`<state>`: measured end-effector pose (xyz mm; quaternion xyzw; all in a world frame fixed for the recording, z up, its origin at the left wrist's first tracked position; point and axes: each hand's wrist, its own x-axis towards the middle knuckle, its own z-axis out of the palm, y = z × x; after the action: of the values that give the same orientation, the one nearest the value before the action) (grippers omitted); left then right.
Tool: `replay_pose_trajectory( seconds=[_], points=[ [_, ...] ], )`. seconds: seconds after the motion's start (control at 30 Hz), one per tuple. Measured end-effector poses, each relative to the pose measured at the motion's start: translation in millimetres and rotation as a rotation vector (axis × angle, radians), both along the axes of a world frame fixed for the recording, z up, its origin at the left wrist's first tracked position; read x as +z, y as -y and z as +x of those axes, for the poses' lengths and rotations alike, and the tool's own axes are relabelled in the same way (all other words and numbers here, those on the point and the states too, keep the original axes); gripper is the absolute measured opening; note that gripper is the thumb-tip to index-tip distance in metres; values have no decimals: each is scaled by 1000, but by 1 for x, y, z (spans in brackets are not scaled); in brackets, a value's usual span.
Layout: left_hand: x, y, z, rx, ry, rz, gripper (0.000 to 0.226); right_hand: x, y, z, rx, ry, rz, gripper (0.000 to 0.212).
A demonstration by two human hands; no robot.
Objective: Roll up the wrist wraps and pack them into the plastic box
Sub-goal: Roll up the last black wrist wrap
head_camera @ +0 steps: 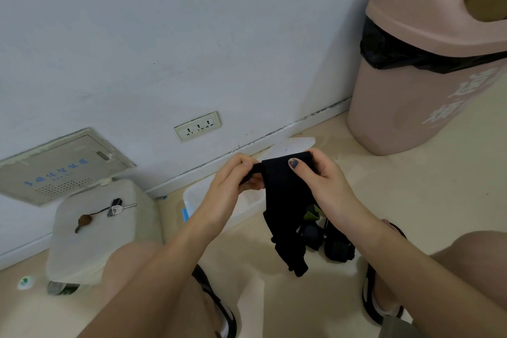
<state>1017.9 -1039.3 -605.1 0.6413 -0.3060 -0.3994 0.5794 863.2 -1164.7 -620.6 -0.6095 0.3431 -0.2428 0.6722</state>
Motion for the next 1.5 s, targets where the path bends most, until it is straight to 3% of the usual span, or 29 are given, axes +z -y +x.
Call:
replay_pose_trajectory(
  seconds=[0.2, 0.3, 0.63, 0.83, 1.07, 1.23, 1.37, 1.5],
  points=[
    [-1, 2, 2, -56, -116, -12, 35, -2, 1, 1, -35, 3, 30, 22],
    [-2, 1, 1, -62, -103, -4, 40, -2, 1, 1, -25, 14, 50, 24],
    [1, -1, -2, -72, -50, -58, 26, 0, -4, 0, 3, 61, 128, 24],
    [-2, 0, -1, -29, -21, -39, 36, -2, -7, 0, 30, 69, 168, 23],
    [5, 4, 2, 7, -284, -48, 27, -2, -3, -1, 11, 105, 197, 23],
    [0, 2, -5, -18, -122, -44, 17, -2, -5, 0, -13, 100, 202, 22],
    [-5, 3, -9, 11, 10, -22, 23, -3, -10, -2, 18, 99, 209, 20],
    [-5, 2, -10, 36, 20, -8, 21, -2, -15, -2, 56, 117, 239, 20]
  ],
)
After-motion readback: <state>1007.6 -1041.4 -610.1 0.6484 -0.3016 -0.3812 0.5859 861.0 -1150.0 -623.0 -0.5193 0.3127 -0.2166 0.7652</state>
